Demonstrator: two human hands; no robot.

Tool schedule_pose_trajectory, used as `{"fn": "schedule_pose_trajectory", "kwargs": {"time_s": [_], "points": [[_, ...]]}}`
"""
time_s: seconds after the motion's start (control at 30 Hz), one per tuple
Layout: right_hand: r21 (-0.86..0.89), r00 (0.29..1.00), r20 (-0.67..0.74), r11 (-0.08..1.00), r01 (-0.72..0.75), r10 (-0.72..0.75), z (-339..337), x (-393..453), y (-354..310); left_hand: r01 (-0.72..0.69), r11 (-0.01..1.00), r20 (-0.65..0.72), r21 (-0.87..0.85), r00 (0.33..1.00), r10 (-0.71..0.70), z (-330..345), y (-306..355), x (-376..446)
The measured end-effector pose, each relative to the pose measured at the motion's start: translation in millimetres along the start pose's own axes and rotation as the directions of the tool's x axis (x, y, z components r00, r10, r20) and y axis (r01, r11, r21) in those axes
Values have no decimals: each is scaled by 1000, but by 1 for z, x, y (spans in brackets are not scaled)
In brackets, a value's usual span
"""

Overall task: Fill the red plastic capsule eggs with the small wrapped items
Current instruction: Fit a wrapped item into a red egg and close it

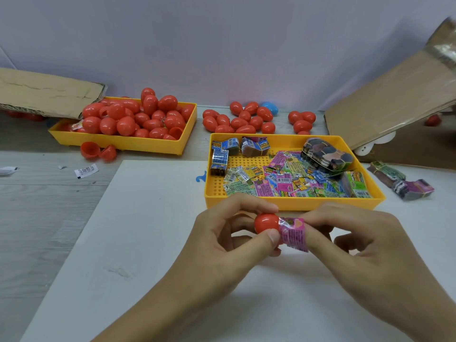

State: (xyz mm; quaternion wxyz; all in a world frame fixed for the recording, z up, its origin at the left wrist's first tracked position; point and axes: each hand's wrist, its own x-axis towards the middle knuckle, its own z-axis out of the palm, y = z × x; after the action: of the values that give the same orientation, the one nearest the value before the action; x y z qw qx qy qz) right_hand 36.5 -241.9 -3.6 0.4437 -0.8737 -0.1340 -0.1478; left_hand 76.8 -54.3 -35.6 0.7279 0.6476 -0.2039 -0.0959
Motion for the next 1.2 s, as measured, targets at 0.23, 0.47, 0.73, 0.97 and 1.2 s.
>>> {"fn": "schedule_pose_trajectory", "kwargs": {"time_s": [0.23, 0.47, 0.73, 0.97, 1.2], "points": [[-247, 991, -37, 962, 115, -128, -4, 0, -1, -31, 999, 3, 34, 1000, 31, 1, -1, -1], [-224, 989, -40, 966, 132, -144, -4, -1, -3, -76, 995, 1, 63, 997, 76, 3, -4, 0], [-95, 998, 38, 994, 55, -52, -6, 0, -2, -121, 993, -17, 13, 993, 121, 2, -4, 1], [-157, 1000, -15, 988, -6, 4, -5, -2, -3, -221, 973, -32, 67, 974, 223, 3, -4, -1], [14, 988, -19, 988, -153, 154, -5, 0, -1, -322, 940, -39, 112, 944, 327, 5, -4, -2]]}}
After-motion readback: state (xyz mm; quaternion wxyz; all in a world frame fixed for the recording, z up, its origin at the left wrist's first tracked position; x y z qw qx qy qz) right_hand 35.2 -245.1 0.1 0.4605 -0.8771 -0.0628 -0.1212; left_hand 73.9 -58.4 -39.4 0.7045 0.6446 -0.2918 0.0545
